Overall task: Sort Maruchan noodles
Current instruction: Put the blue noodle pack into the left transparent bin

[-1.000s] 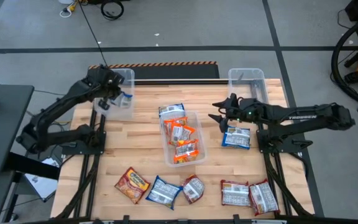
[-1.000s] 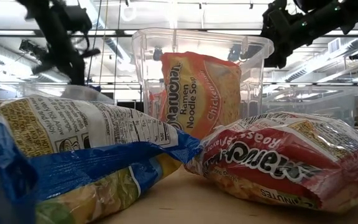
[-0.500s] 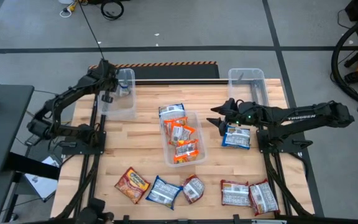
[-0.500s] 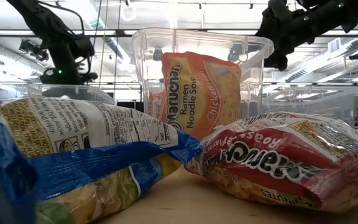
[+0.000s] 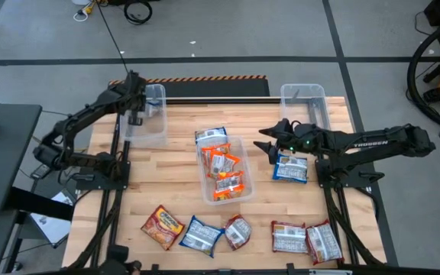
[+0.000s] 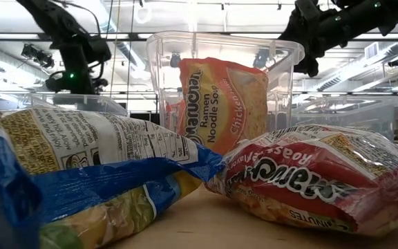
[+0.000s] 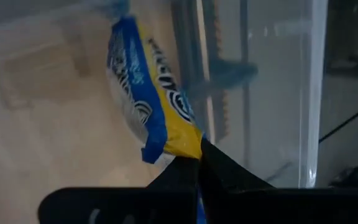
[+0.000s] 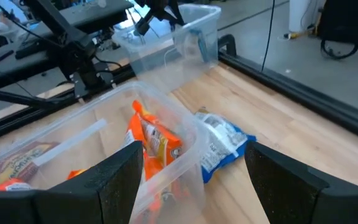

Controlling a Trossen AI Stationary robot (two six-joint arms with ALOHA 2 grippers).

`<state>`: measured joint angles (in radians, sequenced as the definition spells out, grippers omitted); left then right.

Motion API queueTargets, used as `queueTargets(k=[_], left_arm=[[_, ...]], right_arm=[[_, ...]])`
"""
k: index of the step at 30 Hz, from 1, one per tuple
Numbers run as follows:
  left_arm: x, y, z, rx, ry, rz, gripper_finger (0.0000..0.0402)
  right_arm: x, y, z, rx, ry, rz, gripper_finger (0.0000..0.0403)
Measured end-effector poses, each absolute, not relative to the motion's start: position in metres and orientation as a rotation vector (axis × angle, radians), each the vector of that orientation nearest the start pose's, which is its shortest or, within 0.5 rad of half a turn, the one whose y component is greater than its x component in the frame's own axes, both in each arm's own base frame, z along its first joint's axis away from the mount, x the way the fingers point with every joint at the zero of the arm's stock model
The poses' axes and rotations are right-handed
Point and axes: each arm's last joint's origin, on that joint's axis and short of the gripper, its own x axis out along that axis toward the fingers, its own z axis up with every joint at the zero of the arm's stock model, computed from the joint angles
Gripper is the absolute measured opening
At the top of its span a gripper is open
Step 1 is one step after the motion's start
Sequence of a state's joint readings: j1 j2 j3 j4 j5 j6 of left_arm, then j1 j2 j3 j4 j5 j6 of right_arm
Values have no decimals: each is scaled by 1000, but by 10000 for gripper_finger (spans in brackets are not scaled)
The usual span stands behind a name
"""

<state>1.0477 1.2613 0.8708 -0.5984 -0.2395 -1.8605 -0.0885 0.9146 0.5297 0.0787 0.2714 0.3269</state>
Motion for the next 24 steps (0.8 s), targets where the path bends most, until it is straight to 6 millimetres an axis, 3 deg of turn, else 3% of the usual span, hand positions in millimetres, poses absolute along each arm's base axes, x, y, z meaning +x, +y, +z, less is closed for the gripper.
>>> queueTargets(k=[7, 12, 17, 21, 24], left_arm=[[130, 187, 258, -1807, -289, 1939, 3], [121, 189, 236, -1833, -308, 2039, 3], [117, 205, 217, -1862, -501, 1940, 4], [112, 220, 222, -1816, -716, 1861, 4], [103, 226, 223, -1814, -784, 1866, 4]], right_arm=[[198, -29, 248, 178, 268, -380, 286], [198, -29, 247, 188, 271, -356, 286], [199, -24, 247, 243, 270, -342, 284], [199, -21, 247, 251, 270, -327, 281], [199, -21, 247, 253, 267, -344, 279]])
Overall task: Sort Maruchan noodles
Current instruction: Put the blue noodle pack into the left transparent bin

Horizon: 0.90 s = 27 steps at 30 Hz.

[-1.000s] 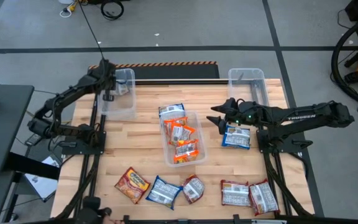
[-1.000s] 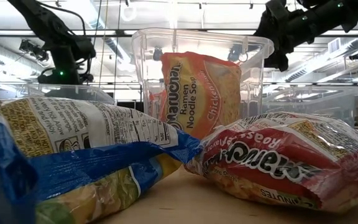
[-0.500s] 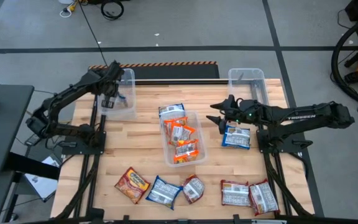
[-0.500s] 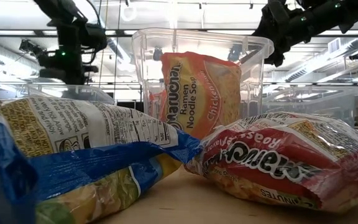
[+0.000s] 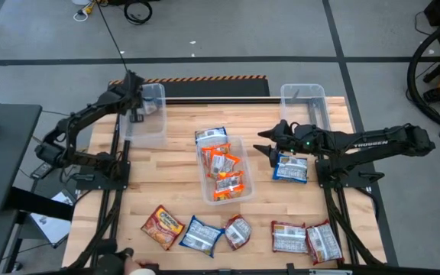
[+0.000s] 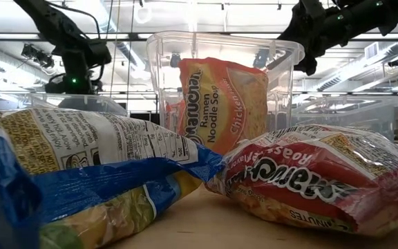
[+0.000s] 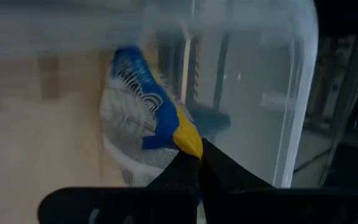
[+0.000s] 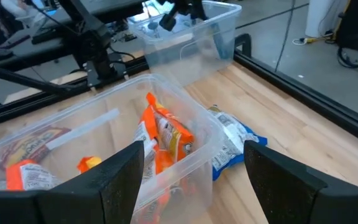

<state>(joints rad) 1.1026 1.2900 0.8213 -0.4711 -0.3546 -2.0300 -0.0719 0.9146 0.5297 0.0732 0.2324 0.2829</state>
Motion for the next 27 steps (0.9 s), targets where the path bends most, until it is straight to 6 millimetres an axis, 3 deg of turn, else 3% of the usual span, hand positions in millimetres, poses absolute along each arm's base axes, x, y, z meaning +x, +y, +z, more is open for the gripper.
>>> queueTargets(k=[5, 11, 15, 21, 27], left_arm=[[92, 228, 217, -1851, -741, 1946, 4], [96, 228, 221, -1861, -660, 1855, 4], [111, 213, 228, -1906, -612, 1785, 4], [129, 176, 228, -1967, -627, 1900, 4], [118, 181, 227, -1938, -697, 1973, 4]], right_arm=[[199, -21, 247, 285, 258, -360, 279], [199, -22, 247, 304, 254, -364, 278], [198, -25, 247, 248, 262, -371, 277], [198, -31, 247, 210, 272, -369, 277], [198, -31, 247, 271, 265, -357, 277]])
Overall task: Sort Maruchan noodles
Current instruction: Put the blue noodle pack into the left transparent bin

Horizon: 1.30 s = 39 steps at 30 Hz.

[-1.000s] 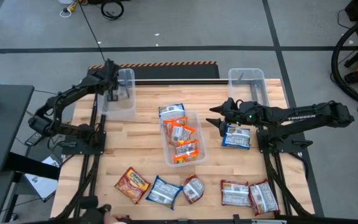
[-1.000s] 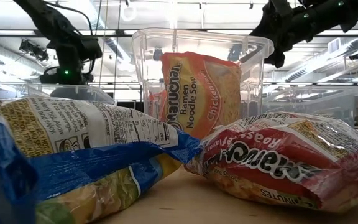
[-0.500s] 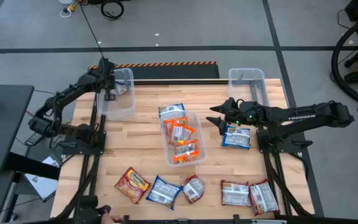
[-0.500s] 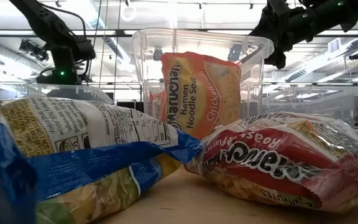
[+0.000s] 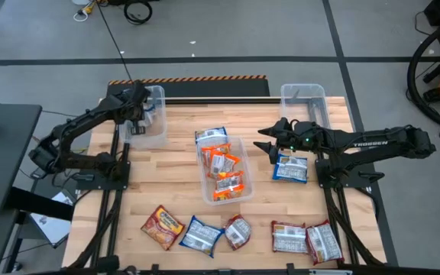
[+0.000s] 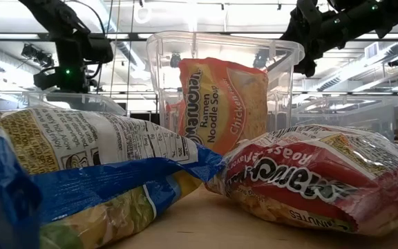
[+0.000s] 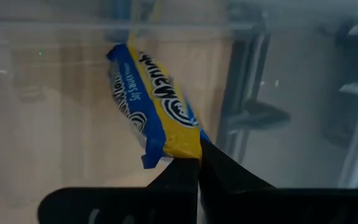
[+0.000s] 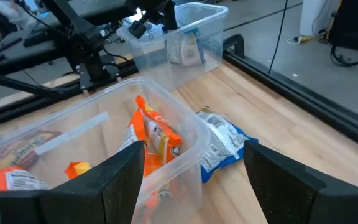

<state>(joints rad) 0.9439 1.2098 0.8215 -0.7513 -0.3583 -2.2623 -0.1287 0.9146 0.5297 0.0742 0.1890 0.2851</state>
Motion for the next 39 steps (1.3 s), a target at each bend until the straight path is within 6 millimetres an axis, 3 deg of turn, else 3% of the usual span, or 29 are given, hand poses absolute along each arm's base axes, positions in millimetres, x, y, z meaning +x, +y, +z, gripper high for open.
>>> queueTargets(k=[12, 24, 32, 39], left_arm=[[77, 208, 230, -1815, -773, 2048, 11], [83, 230, 227, -1684, -805, 1970, 105], [84, 229, 226, -1688, -691, 1961, 158], [87, 233, 215, -1657, -449, 1950, 164]], right_arm=[[197, -35, 247, 314, 243, -439, 277], [196, -37, 247, 354, 235, -442, 277], [197, -36, 247, 358, 241, -417, 277], [197, -36, 247, 359, 244, -410, 277]])
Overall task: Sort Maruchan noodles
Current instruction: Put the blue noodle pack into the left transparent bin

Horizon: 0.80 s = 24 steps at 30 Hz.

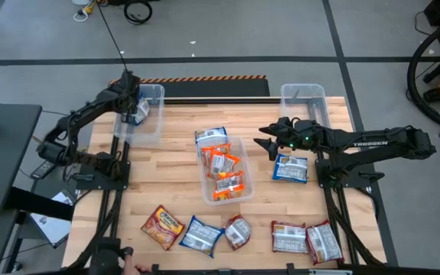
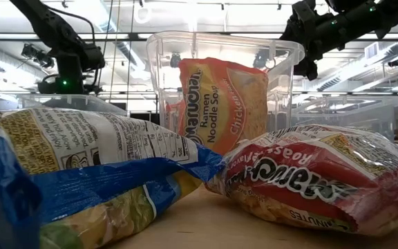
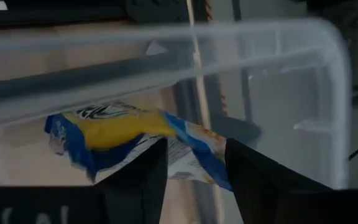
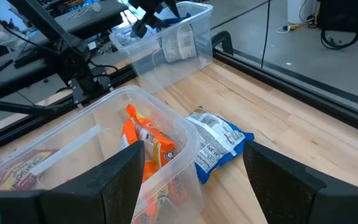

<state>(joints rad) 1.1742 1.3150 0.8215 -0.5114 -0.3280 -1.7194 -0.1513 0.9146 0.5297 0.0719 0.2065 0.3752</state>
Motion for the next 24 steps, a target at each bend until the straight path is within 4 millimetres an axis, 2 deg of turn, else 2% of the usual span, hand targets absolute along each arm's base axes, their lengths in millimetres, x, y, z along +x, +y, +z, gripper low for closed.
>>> queueTargets(k=[4, 7, 13, 14, 24], left_arm=[[89, 235, 209, -1695, -403, 1939, 153], [90, 235, 208, -1703, -384, 1935, 129], [90, 234, 210, -1684, -350, 1921, 18], [90, 234, 211, -1669, -336, 1912, 11], [98, 214, 228, -1622, -165, 1770, 4]], right_arm=[[197, -36, 247, 360, 244, -408, 277], [197, -36, 247, 360, 244, -408, 277], [197, -36, 247, 378, 242, -408, 277], [197, -36, 247, 384, 241, -405, 277], [197, -36, 246, 367, 248, -414, 277]])
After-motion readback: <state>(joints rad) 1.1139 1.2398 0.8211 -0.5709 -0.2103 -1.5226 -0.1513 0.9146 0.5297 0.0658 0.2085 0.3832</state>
